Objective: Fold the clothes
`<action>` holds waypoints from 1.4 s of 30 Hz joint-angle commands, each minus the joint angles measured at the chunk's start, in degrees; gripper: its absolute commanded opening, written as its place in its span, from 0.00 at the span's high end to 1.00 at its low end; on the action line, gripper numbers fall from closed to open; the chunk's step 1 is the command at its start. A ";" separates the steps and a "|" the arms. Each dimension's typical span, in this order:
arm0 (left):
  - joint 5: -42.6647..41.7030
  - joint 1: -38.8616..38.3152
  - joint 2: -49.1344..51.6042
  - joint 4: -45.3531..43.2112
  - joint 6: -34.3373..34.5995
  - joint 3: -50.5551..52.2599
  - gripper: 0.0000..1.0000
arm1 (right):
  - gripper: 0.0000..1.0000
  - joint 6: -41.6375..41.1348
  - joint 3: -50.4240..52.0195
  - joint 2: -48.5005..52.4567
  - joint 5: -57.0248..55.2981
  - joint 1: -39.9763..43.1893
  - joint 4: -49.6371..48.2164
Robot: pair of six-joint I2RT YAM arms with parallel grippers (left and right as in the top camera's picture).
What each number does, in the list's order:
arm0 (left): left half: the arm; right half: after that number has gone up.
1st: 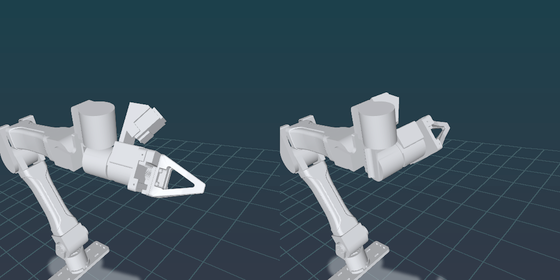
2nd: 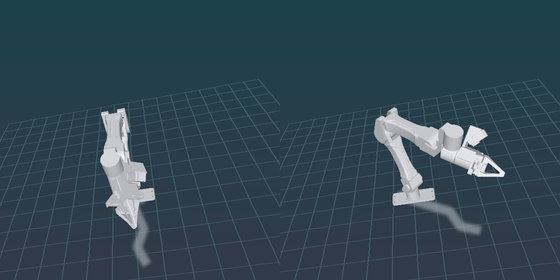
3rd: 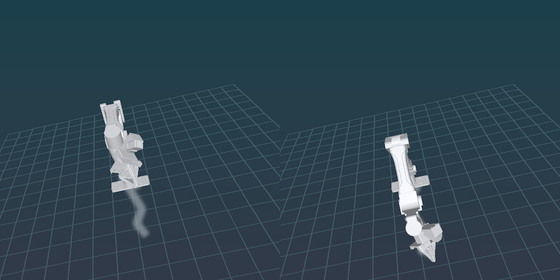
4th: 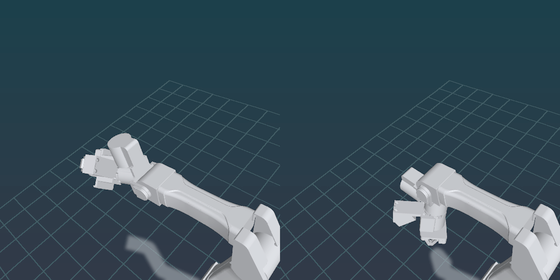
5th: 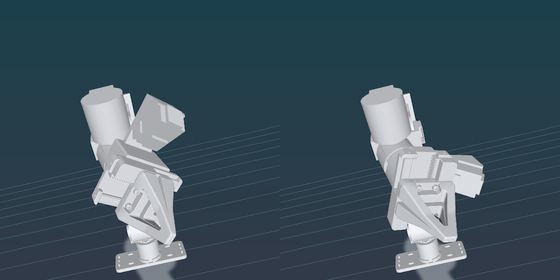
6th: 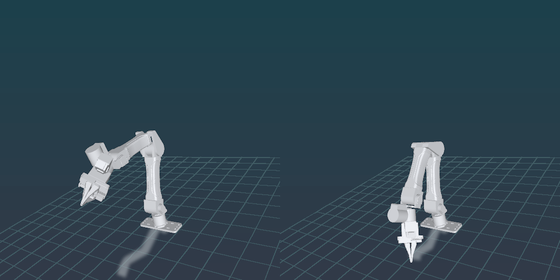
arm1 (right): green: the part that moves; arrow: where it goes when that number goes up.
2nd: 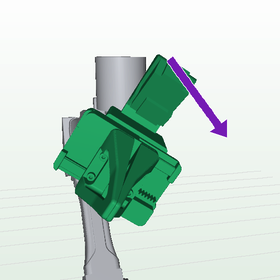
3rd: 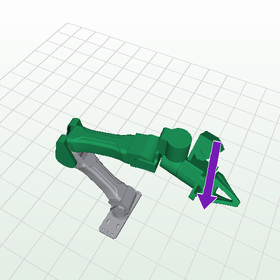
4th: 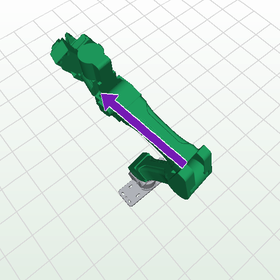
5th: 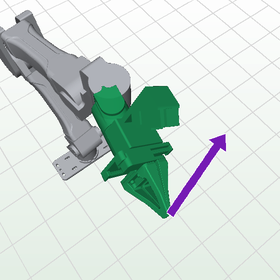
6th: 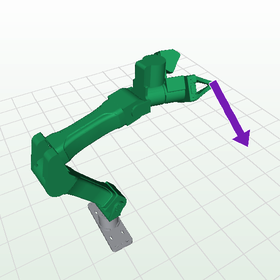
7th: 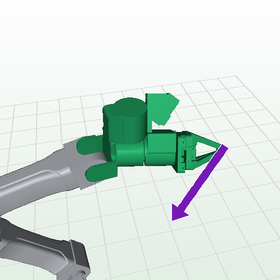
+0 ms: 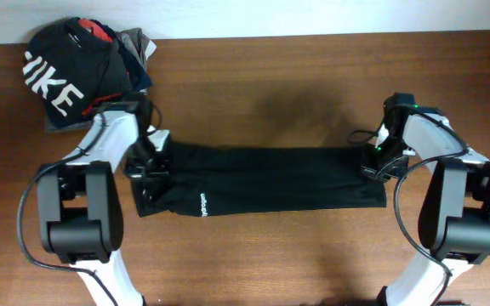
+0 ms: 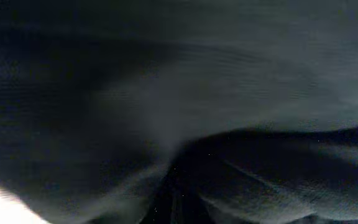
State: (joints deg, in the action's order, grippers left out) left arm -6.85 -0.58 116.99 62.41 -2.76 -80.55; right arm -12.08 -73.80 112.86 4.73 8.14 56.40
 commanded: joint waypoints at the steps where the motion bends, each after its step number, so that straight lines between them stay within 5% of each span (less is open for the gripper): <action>1: 1.99 2.93 0.42 -0.07 -0.28 1.51 0.99 | 0.96 -0.87 0.39 0.04 -2.40 1.16 -0.42; 8: 1.66 3.21 0.39 1.70 -0.28 -0.24 0.99 | 0.96 -0.87 -3.37 -0.02 -2.21 1.16 2.19; 19: 1.73 3.21 -0.20 19.96 -0.28 -19.50 0.99 | 0.93 -0.94 -28.50 -5.16 -2.34 1.40 22.08; 20: 1.73 3.21 -0.37 21.35 -0.28 -21.27 0.94 | 0.78 -0.96 -29.94 -5.99 -2.64 1.55 23.43; 22: 1.77 3.21 -0.74 23.58 -0.28 -23.96 0.58 | 0.59 -1.77 -31.43 -7.61 -4.20 2.01 25.53; 24: 1.79 3.26 -1.18 24.98 -0.31 -26.21 0.01 | 0.49 -3.67 -31.50 -9.68 -6.78 3.56 27.06; 33: 1.70 3.26 -1.31 27.63 -0.28 -26.32 0.01 | 0.39 0.02 -28.50 -10.78 -3.65 10.40 31.39; 42: 1.75 3.26 -1.29 26.80 -0.28 -26.25 0.01 | 0.37 19.39 -5.92 -10.69 24.06 16.57 14.25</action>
State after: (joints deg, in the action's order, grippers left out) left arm -5.52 2.35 117.12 89.25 -2.85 -105.95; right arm -1.43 -86.85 102.37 15.97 22.48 73.30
